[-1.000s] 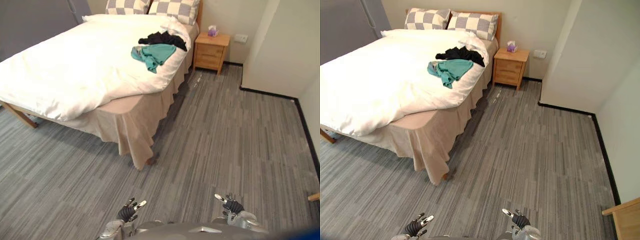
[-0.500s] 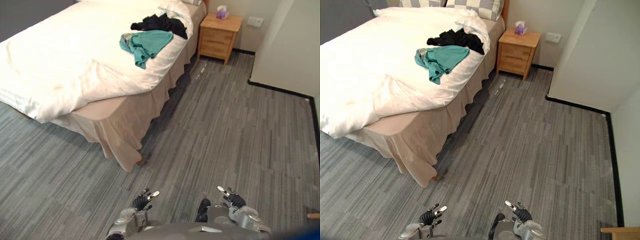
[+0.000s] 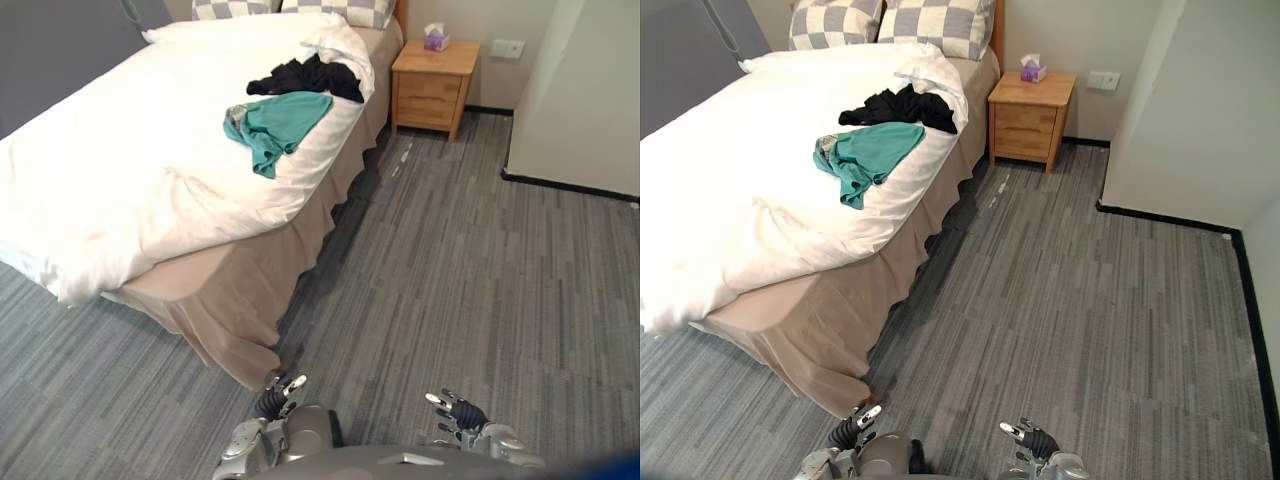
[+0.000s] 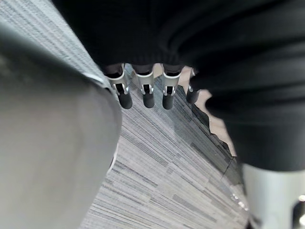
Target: Tidy the bed and pick cloth on bed and put in laundry
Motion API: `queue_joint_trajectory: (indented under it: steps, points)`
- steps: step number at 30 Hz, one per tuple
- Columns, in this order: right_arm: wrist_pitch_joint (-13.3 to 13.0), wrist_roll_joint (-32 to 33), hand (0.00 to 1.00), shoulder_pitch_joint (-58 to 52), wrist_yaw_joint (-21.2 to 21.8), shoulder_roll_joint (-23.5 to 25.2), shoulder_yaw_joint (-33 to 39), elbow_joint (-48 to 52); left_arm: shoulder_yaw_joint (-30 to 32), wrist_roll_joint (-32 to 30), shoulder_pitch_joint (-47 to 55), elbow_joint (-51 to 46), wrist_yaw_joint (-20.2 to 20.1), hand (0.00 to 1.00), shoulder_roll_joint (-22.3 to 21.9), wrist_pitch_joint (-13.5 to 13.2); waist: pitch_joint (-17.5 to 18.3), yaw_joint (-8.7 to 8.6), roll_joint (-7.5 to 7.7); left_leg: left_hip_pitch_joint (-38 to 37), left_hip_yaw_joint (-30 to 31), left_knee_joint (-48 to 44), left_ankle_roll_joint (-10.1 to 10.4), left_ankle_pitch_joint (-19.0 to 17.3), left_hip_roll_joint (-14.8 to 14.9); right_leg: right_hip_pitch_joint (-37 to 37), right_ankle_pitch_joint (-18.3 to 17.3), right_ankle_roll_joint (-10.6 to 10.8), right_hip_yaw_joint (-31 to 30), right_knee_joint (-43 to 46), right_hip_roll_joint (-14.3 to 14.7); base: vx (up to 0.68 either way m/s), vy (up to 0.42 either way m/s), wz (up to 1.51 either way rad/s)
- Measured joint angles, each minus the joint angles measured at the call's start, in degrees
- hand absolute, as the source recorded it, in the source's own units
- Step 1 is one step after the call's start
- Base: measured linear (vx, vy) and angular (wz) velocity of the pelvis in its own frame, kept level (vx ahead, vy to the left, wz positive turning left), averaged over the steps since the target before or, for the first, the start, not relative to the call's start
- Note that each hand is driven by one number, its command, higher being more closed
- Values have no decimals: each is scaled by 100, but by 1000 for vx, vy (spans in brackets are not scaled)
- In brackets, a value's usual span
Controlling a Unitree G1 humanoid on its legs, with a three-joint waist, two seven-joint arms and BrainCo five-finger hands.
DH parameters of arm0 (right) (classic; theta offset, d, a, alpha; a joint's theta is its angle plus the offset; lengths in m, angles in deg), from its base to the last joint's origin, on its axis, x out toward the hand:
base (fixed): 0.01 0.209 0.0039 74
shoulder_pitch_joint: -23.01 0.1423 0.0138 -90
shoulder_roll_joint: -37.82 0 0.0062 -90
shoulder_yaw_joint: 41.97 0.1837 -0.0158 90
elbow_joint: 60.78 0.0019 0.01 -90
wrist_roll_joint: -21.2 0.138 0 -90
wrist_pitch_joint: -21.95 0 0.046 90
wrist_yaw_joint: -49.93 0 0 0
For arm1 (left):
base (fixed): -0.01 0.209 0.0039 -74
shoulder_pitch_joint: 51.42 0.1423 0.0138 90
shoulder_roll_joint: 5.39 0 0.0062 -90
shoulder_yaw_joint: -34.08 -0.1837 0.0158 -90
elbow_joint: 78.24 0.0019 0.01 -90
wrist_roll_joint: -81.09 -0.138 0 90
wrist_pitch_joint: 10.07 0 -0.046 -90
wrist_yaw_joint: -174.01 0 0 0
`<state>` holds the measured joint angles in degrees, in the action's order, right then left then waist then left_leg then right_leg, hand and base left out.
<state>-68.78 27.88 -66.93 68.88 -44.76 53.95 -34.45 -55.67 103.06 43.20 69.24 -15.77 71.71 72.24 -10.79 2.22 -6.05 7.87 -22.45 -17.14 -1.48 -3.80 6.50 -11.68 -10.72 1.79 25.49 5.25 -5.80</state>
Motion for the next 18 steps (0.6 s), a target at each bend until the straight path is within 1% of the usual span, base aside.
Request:
queue_joint_trajectory:
  steps: [1,2,3,4,5,6,8,10,12,13,14,15,16,17,18]
  points:
    - [-22,-41,0,9,15,11,35,2,9,3,-26,7,1,0,8,4,28,1,29,-140,-82,228,-86,27,-112,-26,-17,63,80,-4,-42,433,174,57]
    - [-84,-131,0,-20,82,106,40,17,5,5,-42,-10,-28,0,84,-7,53,-21,195,-258,-106,631,-238,156,-343,-41,2,134,283,-62,-158,306,98,59]
    - [-181,-158,0,-7,120,225,38,34,1,12,-66,1,-25,0,162,1,40,21,354,-338,-129,870,-274,215,-521,-129,16,203,457,-167,-274,281,80,55]
    - [-229,-177,0,-2,118,278,42,31,-13,16,-68,3,-28,0,202,8,34,24,413,-356,-186,918,-299,232,-583,-183,25,247,558,-197,-318,247,60,64]
    - [-290,-206,0,-1,118,356,46,17,-41,79,-76,2,-27,0,231,20,-3,18,498,-388,-444,890,-347,262,-677,-341,58,305,739,-227,-398,170,67,82]
    - [-349,-251,0,-20,109,402,50,11,-107,116,-87,-4,-21,0,239,41,-1,8,538,-397,-927,813,-399,295,-730,-510,123,408,977,-227,-463,116,84,91]
    - [-412,-252,0,-50,69,446,43,15,-209,116,-109,-17,-22,0,280,80,20,-35,606,-484,-1449,776,-409,284,-791,-747,187,505,1334,-205,-481,28,93,92]
    - [-451,-257,0,-69,13,530,36,21,-223,118,-104,-9,1,0,305,107,62,-20,677,-493,-1405,768,-431,205,-840,-829,200,528,1490,-17,-463,38,37,100]
    - [-450,-249,0,-59,-82,502,49,22,-240,122,-93,-16,87,0,268,153,131,-7,581,-547,-1279,812,-447,3,-812,-757,185,552,1477,583,-481,78,45,99]
    - [-453,-247,0,-114,-125,432,72,69,-252,121,-82,-22,144,0,218,217,192,-10,484,-698,-1176,977,-469,-178,-835,-554,140,622,1468,1497,-634,161,113,111]
    - [-448,-245,0,-180,-204,392,135,117,-304,115,-56,-22,146,0,220,247,216,-25,462,-976,-846,1313,-615,-339,-948,-207,176,583,1330,2907,-995,201,111,117]
    - [-440,-244,0,-192,-260,400,193,134,-308,117,-75,-14,148,0,276,255,162,-17,611,-1138,-638,1422,-633,-326,-1102,18,289,423,1132,3628,-1267,280,26,153]
    - [-450,-240,0,-225,-324,446,227,190,-373,118,-92,4,206,0,440,282,116,-89,826,-1304,-197,1474,-715,-375,-1284,418,313,255,677,4707,-1552,245,-56,156]
    - [-455,-231,0,-222,-363,436,233,200,-443,114,-135,5,273,0,469,308,96,-162,827,-1378,90,1437,-753,-433,-1310,674,82,234,465,5069,-1598,324,-87,196]
    - [-488,-230,0,-250,-389,385,227,291,-496,119,-149,2,313,0,473,307,87,-230,819,-1554,387,1405,-713,-410,-1287,902,-197,256,287,5202,-1597,259,-54,148]
